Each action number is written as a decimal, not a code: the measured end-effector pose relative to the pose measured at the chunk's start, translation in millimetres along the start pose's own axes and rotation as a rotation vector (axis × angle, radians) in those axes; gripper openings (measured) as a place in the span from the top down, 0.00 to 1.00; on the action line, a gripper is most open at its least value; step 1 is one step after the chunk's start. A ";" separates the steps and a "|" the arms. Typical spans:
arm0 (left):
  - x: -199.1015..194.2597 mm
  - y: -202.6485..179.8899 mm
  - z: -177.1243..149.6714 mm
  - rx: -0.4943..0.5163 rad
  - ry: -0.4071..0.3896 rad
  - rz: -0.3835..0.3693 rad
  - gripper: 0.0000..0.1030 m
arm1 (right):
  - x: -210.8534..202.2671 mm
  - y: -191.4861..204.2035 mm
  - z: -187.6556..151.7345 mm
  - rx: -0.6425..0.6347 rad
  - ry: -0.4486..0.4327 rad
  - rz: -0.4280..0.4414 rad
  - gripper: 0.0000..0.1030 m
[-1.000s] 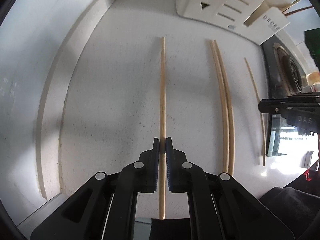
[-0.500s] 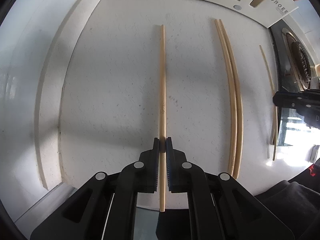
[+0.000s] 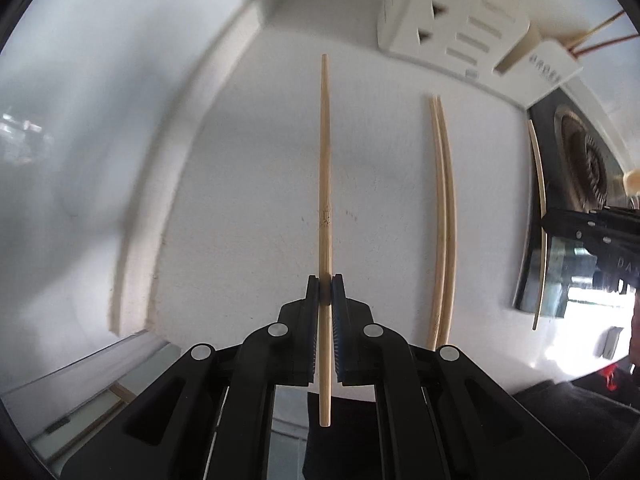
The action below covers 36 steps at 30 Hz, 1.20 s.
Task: Organize utensils
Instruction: 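Lift both pale chopsticks upright and carry them over the white holder, then lower both chopsticks into the holder slots and open both tools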
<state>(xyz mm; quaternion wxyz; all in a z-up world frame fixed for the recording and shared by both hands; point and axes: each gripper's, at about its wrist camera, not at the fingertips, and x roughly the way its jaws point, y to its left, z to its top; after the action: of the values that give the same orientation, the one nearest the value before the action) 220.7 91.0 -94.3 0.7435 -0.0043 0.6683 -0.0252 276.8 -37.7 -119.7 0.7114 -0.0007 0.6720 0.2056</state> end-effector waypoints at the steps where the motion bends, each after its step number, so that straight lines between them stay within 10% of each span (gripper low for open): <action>1: -7.1 0.0 -2.2 -0.005 -0.028 0.007 0.95 | -4.7 2.1 0.9 -0.018 -0.020 -0.001 0.95; 21: -127.7 -47.2 36.0 0.003 -0.612 -0.031 0.95 | -81.5 9.3 16.0 -0.151 -0.389 0.039 0.95; 36: -159.9 -59.4 58.6 0.010 -0.879 -0.183 0.94 | -126.2 -13.8 30.1 -0.117 -0.639 0.038 0.95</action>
<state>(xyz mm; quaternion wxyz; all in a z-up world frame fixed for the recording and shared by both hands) 260.2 37.0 73.3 0.9515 -0.0701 0.2858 -0.0899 308.1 -78.8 0.1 0.8812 0.0355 0.4016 0.2470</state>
